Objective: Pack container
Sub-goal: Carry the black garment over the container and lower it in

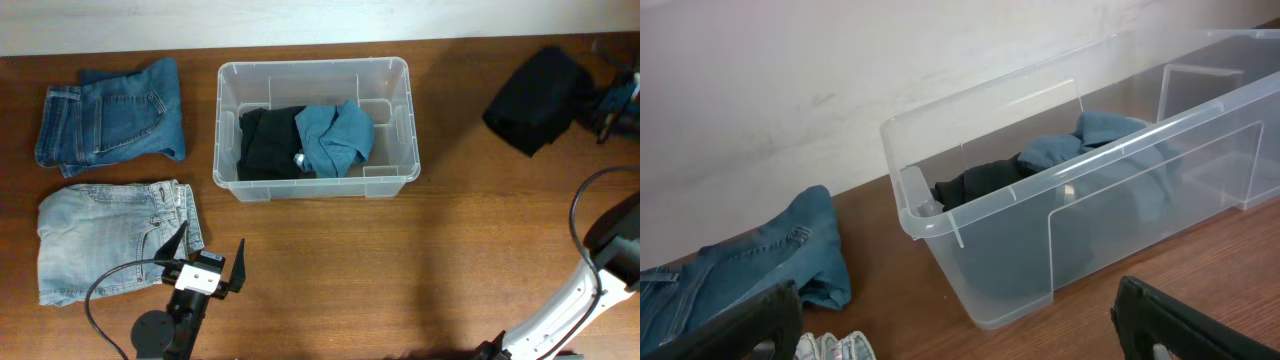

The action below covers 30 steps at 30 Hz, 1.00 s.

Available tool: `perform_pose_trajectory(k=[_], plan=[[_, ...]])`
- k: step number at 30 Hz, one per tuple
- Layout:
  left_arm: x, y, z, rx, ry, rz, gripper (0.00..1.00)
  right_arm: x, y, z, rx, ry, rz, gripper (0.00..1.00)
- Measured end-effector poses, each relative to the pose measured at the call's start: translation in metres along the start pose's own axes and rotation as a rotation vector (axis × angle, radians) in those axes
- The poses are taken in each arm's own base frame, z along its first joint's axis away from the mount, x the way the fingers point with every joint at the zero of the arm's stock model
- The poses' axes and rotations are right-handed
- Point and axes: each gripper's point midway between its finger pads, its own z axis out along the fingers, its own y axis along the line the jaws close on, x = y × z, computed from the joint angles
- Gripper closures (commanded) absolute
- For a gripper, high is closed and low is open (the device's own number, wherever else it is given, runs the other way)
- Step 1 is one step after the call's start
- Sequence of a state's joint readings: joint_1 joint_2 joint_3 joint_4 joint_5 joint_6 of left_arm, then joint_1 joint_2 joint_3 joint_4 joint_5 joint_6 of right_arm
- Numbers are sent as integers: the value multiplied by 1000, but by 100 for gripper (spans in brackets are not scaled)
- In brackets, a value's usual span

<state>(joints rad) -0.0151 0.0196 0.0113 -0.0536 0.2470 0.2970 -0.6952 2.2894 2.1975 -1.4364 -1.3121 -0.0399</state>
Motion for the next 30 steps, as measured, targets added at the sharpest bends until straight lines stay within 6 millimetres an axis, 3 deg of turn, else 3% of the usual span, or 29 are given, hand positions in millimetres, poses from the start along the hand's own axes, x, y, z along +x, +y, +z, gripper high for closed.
perform_pose_trajectory(k=[3, 4, 7, 8, 11, 15, 16, 22, 25, 30], plan=[[0, 0, 0, 0, 0, 0, 1, 22, 67, 10, -2, 23, -159, 96], [0, 0, 0, 0, 0, 0, 1, 35, 95, 17, -2, 37, -233, 96], [0, 0, 0, 0, 0, 0, 1, 78, 151, 43, 58, 92, -415, 96], [0, 0, 0, 0, 0, 0, 1, 87, 158, 49, 71, 105, -445, 96], [0, 0, 0, 0, 0, 0, 1, 148, 195, 89, 125, 208, -609, 96], [0, 0, 0, 0, 0, 0, 1, 196, 195, 140, 136, 361, -662, 96], [0, 0, 0, 0, 0, 0, 1, 216, 188, 164, 140, 436, -669, 96], [0, 0, 0, 0, 0, 0, 1, 261, 158, 231, 185, 598, -699, 96], [0, 0, 0, 0, 0, 0, 1, 260, 141, 251, 200, 622, -686, 96], [0, 0, 0, 0, 0, 0, 1, 238, 97, 280, 249, 628, -633, 96]])
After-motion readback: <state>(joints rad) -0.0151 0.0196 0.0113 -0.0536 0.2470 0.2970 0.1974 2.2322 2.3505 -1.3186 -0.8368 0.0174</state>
